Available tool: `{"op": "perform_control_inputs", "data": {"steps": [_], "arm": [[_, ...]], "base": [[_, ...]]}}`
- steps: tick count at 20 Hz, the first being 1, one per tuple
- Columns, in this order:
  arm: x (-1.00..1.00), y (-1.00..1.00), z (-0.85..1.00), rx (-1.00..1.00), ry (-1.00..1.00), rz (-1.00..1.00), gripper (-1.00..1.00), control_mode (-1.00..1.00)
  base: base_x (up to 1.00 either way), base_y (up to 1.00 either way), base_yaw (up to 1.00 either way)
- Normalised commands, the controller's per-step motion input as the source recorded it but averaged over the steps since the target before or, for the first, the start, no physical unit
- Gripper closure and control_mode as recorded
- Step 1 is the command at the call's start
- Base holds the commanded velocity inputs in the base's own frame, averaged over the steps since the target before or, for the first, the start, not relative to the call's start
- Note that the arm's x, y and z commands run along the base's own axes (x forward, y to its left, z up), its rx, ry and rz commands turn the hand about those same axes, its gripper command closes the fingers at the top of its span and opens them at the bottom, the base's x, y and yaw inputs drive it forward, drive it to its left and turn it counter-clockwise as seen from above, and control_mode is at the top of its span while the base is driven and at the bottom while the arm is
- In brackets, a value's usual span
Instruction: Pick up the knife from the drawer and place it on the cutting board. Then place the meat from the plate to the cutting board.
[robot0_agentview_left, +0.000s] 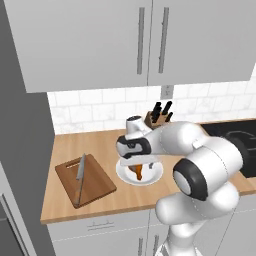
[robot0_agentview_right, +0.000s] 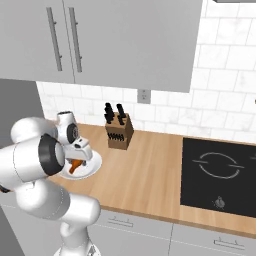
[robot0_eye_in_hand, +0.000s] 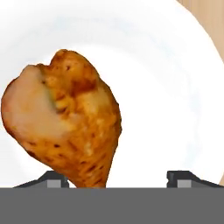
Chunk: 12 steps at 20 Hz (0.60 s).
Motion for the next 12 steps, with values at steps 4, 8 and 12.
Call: {"op": "perform_control_inputs", "data": {"steps": [4,8,12], "arm": [[0.28,0.13,-0.36,0.00,0.00,0.01,-1.00,-1.00],[0.06,0.00,-0.31,0.00,0.00,0.02,-1.00,-1.00],[0.00,0.00,-0.27,0.00,0.00,0.01,-1.00,-1.00]], "base": [[0.00,0.00,0.00],[0.00,0.00,0.00],[0.00,0.00,0.00]]}}
